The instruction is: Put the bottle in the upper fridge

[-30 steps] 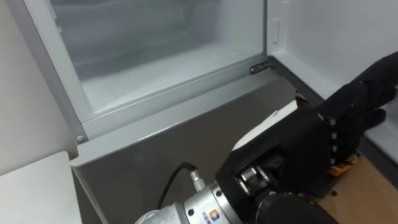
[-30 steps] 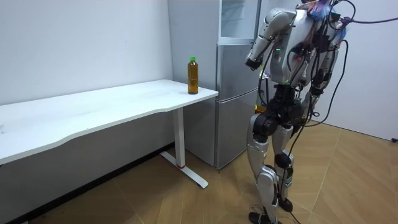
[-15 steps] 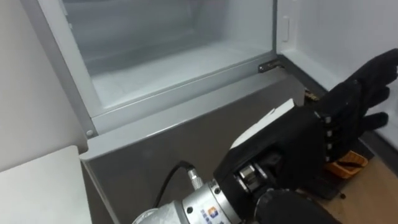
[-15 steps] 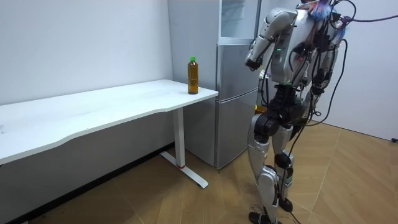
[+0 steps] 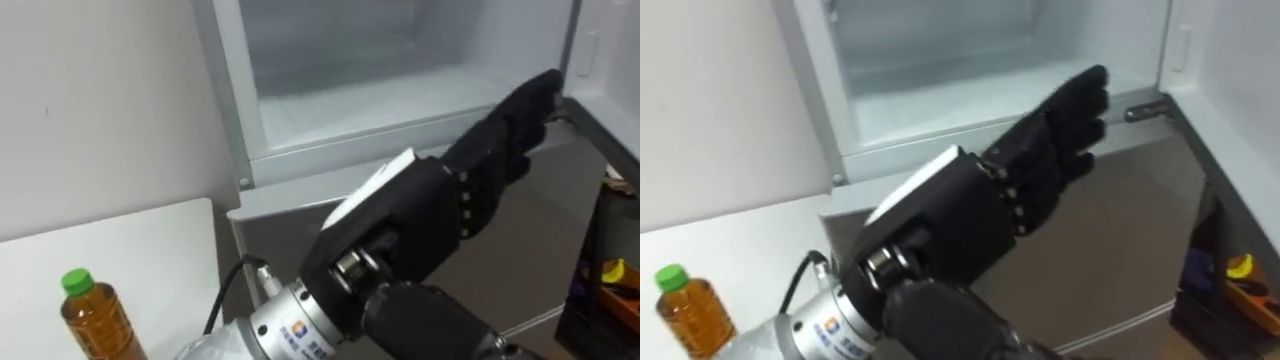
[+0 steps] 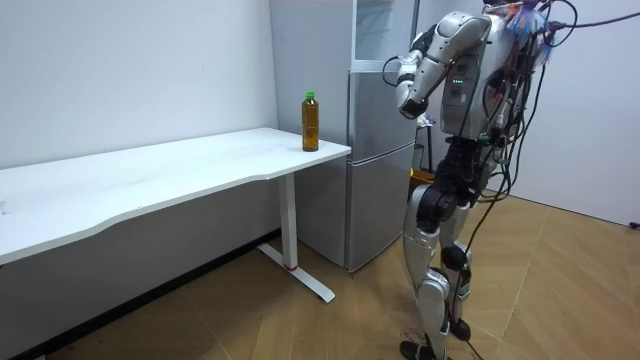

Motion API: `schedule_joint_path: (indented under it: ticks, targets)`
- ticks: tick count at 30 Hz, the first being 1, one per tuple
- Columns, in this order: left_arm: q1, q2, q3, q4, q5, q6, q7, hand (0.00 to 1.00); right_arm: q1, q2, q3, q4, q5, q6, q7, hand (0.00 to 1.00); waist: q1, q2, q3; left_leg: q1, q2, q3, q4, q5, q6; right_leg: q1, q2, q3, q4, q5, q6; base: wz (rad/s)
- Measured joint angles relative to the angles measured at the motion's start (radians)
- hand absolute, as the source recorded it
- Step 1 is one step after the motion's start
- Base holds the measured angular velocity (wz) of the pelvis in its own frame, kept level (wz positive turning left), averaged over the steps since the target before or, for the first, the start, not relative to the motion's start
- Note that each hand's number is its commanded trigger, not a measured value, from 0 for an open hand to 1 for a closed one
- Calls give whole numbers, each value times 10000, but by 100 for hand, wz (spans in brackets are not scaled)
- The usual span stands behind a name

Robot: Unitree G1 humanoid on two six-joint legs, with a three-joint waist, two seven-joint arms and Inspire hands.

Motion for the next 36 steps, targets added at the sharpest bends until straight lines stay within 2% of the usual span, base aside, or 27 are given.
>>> schedule_joint_path:
  ticks: [2, 3, 6, 8, 10, 12, 13, 17, 19, 23, 26, 30, 34, 36]
  targets:
    - [196, 24, 219, -157, 23, -15, 135, 0, 17, 1, -1, 1, 23, 4, 20, 0, 161, -27, -46, -1, -1, -42, 16, 0, 0, 27, -8, -58, -1, -14, -10, 12]
    - [357, 23, 312, -246, 46, -44, 167, 0, 51, 18, 1, 5, 36, 6, 28, 0, 229, -27, -57, -16, -14, -197, 37, 0, 0, 87, -16, -131, -2, -27, -9, 22]
    - [845, 15, 513, -488, 741, -53, 283, 0, 50, 105, -13, 80, -38, -6, 64, 0, 317, -42, -66, -25, -60, -472, 56, 21, -21, 157, -36, -294, -2, -75, -16, 24]
    - [1073, 14, 652, -654, 1200, -53, 332, 0, 86, 118, -21, 92, -68, -22, 70, 0, 527, -30, -74, -27, -72, -524, 55, 36, -28, 173, -50, -366, 2, -91, -22, 9]
    - [1288, 120, 992, -1019, 1487, -54, 373, 0, 123, 111, -19, 91, -209, -31, 68, 0, 759, -28, -78, -65, -78, -602, 62, 51, -37, 174, -52, -424, 5, -99, -31, 8]
    - [1381, 177, 1337, -1302, 1514, -88, 480, 0, 139, 113, -18, 90, -287, -55, 58, 0, 817, -34, -96, -112, -105, -756, 66, 66, -35, 192, -79, -553, 4, -123, -25, 20]
    - [1479, 199, 1511, -1434, 1514, -246, 581, 0, 173, 113, -18, 90, -319, -89, 53, 0, 833, -25, -122, -129, -129, -842, 69, 75, -29, 217, -110, -664, 3, -141, -15, 24]
    - [1622, 205, 1833, -1505, 1617, -619, 755, 0, 276, 138, -18, 85, -414, -189, 29, 0, 1121, -55, -112, 12, -177, -1007, 52, 76, -26, 419, -144, -707, -3, -201, 25, 11]
    - [1720, 194, 2262, -1550, 1992, -761, 797, 0, 325, 226, -27, 85, -507, -296, -46, 0, 1322, -76, -107, 29, -182, -1005, 64, 76, -26, 432, -157, -715, 18, -231, 19, 2]
    - [1961, 155, 3102, -1695, 2454, -984, 1212, 0, 381, 323, -128, 83, -769, -412, -150, 0, 1442, -106, -107, 9, -187, -1022, 59, 76, -26, 437, -167, -825, 5, -259, 14, 3]
    - [2499, 159, 3692, -1735, 2842, -1376, 1595, 0, 476, 368, -216, 75, -833, -492, -371, 0, 1601, -148, -122, 13, -198, -1094, 45, 76, -27, 560, -174, -971, -4, -265, 18, 9]
    - [3126, 166, 4277, -1687, 2886, -1417, 1875, 0, 592, 392, -240, 12, -1076, -572, -554, 0, 1835, -164, -118, 21, -203, -1262, 55, 76, -27, 608, -173, -1063, 2, -269, 22, 10]
    - [3749, 119, 4791, -1699, 2875, -1695, 2536, 0, 709, 445, -272, -63, -1149, -745, -777, 0, 2007, -208, -91, 11, -242, -1411, 119, 75, -27, 627, -208, -1205, -1, -312, 39, 11]
    - [4087, 118, 4912, -1702, 2868, -1829, 2837, 0, 881, 444, -311, -159, -1122, -831, -795, 0, 2126, -222, -104, -28, -293, -1486, 170, 72, -23, 637, -253, -1221, 5, -380, 57, 10]
